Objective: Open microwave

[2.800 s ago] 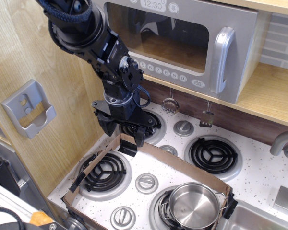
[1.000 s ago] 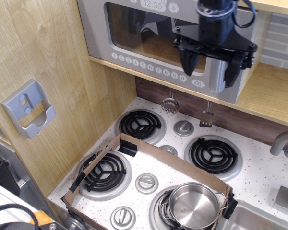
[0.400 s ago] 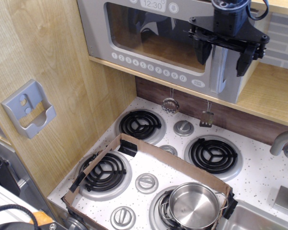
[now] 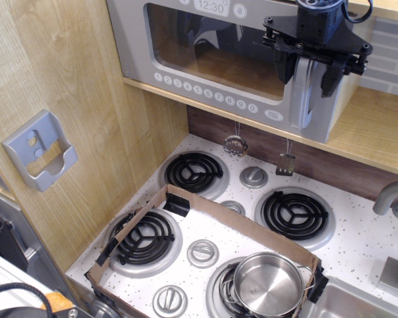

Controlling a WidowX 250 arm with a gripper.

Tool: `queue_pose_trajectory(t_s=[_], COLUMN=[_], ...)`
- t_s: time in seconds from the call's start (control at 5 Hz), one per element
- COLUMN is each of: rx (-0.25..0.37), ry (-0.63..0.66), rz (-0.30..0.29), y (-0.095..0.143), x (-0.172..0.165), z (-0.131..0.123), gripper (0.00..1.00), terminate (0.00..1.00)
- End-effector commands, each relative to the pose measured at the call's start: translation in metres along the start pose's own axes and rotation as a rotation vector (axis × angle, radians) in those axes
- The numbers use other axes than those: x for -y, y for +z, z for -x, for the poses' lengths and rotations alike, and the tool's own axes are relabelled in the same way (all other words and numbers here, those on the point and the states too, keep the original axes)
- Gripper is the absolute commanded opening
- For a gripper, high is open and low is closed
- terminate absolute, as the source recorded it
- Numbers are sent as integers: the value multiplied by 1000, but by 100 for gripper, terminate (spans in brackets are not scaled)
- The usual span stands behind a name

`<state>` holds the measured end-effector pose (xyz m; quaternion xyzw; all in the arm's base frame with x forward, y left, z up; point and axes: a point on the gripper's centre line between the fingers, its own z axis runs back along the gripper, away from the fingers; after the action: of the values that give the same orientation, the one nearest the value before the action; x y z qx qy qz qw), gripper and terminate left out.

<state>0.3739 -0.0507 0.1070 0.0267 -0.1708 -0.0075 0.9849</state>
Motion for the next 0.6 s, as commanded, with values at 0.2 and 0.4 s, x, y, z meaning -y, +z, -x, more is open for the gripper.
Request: queue_pose_trajectory(t_s=[0.2, 0.4], rx=[-2, -15], ry=[42, 64], rz=[-1, 14], y=[9, 4], x=[-11, -18], z=[6, 22], gripper=[0, 0], terminate=[0, 0])
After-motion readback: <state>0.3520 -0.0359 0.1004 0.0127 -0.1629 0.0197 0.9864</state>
